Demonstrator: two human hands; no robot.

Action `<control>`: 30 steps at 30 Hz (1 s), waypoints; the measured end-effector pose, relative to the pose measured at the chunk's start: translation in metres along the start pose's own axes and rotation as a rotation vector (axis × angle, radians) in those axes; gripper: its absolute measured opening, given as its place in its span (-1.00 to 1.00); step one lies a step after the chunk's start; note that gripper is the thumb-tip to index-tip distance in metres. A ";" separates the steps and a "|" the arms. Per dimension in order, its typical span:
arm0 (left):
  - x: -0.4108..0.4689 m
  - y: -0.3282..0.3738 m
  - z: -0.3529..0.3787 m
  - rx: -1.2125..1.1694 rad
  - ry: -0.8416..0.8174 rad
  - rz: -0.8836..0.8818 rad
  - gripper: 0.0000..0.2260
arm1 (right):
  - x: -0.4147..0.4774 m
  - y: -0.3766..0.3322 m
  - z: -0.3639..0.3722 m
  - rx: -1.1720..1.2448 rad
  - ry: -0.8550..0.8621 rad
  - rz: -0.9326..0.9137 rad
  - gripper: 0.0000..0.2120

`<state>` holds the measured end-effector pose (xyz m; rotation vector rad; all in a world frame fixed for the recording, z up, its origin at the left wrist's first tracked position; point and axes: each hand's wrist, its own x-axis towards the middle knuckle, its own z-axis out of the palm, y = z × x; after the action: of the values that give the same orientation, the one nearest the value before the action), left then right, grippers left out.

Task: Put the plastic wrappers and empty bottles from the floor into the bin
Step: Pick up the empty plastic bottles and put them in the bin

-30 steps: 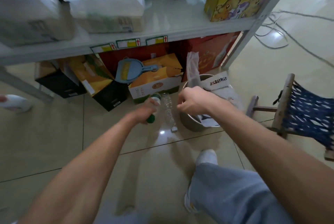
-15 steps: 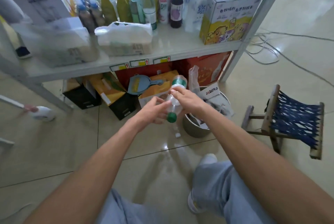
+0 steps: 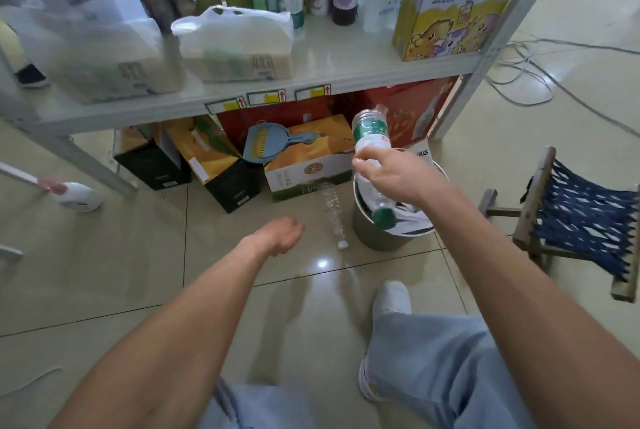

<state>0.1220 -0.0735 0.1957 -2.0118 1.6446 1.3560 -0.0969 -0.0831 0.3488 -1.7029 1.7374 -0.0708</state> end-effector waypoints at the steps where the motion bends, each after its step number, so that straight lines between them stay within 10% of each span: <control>1: 0.012 0.005 0.005 0.036 0.016 0.016 -0.54 | 0.002 -0.001 0.000 -0.083 -0.065 0.017 -0.65; 14: 0.234 0.029 0.142 -0.114 -0.030 -0.004 -0.49 | 0.024 0.001 -0.002 -0.390 -0.159 0.071 -0.76; 30: 0.099 0.030 0.020 -0.271 0.066 0.218 -0.66 | 0.025 0.017 -0.023 -0.211 -0.074 0.058 -0.77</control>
<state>0.0821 -0.1370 0.1219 -2.0890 1.8415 1.6859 -0.1202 -0.1131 0.3473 -1.7785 1.7888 0.2060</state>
